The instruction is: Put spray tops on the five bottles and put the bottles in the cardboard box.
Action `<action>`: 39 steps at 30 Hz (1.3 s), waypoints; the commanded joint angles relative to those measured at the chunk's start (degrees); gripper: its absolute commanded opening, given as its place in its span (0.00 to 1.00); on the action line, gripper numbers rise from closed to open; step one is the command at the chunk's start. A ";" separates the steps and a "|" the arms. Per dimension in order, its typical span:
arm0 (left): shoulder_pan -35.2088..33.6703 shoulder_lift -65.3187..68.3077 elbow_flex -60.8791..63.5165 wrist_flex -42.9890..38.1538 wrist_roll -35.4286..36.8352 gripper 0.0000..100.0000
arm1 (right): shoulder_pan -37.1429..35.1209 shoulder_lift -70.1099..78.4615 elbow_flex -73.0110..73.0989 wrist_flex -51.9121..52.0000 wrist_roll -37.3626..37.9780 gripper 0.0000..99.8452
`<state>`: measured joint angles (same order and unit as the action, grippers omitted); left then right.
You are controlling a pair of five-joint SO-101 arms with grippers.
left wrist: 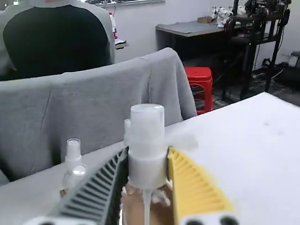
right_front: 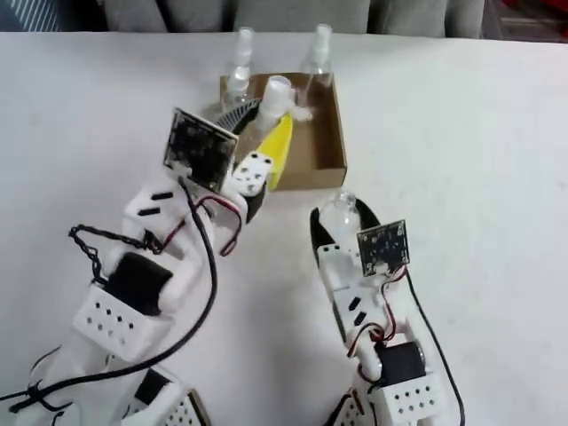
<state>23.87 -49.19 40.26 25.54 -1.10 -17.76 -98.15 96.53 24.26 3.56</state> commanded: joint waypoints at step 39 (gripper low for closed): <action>-23.60 32.92 1.23 12.13 7.56 0.02 | 5.23 -0.57 -3.78 15.87 2.55 0.02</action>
<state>0.92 -21.23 46.68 39.34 7.08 -14.15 -98.33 95.47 39.03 6.73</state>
